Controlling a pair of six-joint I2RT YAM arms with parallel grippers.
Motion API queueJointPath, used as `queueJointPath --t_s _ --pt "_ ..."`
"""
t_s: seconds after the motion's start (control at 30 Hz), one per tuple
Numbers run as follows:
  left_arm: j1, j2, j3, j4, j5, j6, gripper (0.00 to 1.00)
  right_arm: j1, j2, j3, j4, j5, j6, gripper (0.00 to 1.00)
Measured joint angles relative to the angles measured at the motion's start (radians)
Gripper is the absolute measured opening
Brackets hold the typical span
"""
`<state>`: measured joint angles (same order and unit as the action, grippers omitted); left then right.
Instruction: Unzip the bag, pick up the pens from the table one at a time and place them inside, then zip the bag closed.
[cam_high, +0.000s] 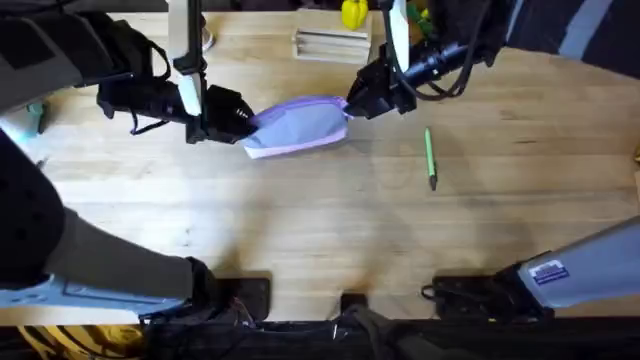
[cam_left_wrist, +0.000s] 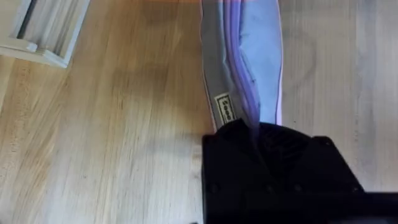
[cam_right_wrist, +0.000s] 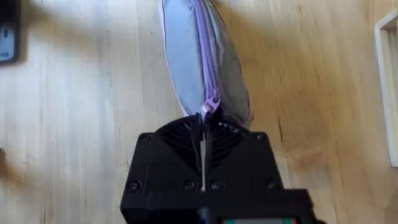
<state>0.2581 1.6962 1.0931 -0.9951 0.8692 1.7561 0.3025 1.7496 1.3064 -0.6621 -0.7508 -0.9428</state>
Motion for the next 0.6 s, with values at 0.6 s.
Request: queueJointPath --t_s 0.6 --pt "0.0 0.0 0.0 0.0 -0.004 0.0 0.041 -0.002 0.0 0.0 0.008 -0.073 0.082 0.033"
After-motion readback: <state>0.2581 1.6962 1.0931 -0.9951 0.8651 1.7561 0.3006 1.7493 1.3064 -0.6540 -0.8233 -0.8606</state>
